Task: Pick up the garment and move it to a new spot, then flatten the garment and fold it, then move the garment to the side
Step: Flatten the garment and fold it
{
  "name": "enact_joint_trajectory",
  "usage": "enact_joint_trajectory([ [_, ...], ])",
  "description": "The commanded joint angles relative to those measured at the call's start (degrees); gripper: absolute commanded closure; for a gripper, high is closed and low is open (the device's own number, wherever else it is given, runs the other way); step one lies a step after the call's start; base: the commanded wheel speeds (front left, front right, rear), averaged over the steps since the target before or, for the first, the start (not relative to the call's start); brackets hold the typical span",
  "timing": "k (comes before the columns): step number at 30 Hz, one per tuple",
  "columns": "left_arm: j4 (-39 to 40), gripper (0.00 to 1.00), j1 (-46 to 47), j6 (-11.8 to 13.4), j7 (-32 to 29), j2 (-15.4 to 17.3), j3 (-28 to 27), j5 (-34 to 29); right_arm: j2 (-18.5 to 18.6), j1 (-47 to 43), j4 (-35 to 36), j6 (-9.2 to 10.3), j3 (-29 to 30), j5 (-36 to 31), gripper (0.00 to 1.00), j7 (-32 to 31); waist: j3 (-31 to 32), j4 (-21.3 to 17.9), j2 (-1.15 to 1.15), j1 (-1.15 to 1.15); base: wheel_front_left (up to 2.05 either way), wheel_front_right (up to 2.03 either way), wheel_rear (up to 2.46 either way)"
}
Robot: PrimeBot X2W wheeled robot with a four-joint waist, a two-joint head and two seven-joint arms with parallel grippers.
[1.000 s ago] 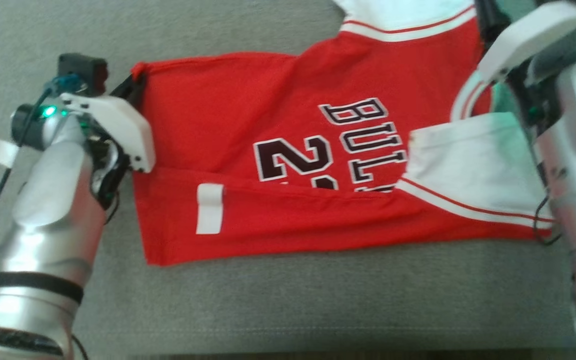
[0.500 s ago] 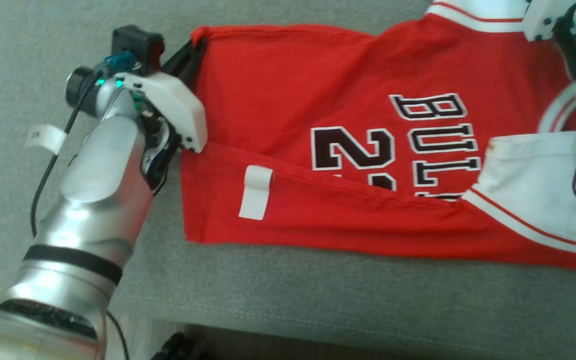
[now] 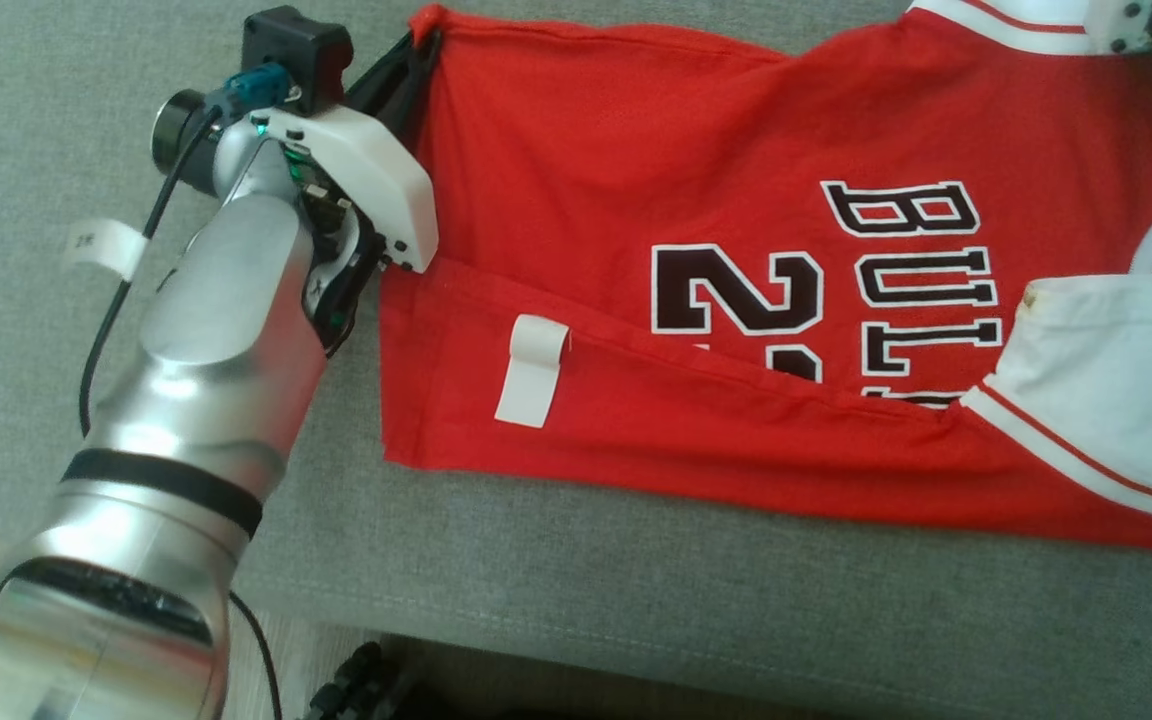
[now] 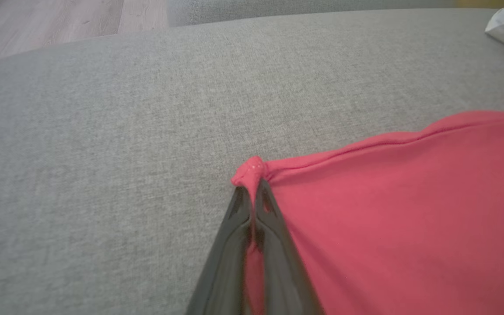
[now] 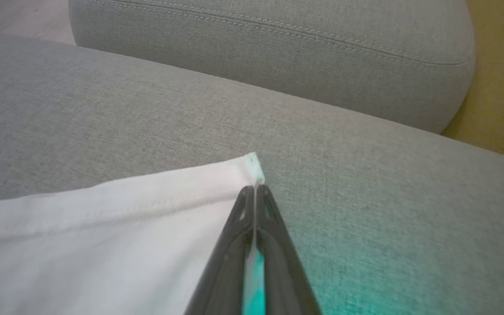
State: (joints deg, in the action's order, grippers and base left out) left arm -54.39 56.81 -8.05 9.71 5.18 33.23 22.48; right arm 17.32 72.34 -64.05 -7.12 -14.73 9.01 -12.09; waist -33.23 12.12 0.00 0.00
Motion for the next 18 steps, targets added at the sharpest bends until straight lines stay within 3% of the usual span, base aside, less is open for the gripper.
enact_joint_trajectory([
  [1,-1.04,1.00,0.12,0.56,-0.45,2.03,-0.52,0.51,0.24,0.76,0.64,-0.36,-0.41,0.01,1.00,0.39,0.01,-0.10,0.00,0.00,0.00,0.00,0.00],
  [5,-1.89,1.00,1.81,0.89,1.44,2.11,-0.61,0.49,0.94,2.08,0.75,-0.36,0.10,-0.38,1.00,3.96,0.08,-0.25,0.00,0.00,0.00,0.00,0.00],
  [12,-0.19,1.00,6.70,4.34,4.72,1.85,-2.17,-0.18,2.36,5.75,1.26,-0.36,3.70,-3.51,1.00,14.10,0.13,-0.05,0.00,0.00,0.00,0.00,0.00],
  [18,2.12,1.00,8.81,6.30,5.24,2.79,-4.07,-0.84,1.29,8.28,-0.21,-0.36,7.40,-6.66,1.00,19.68,1.10,-1.27,0.00,0.00,0.00,0.00,0.00],
])
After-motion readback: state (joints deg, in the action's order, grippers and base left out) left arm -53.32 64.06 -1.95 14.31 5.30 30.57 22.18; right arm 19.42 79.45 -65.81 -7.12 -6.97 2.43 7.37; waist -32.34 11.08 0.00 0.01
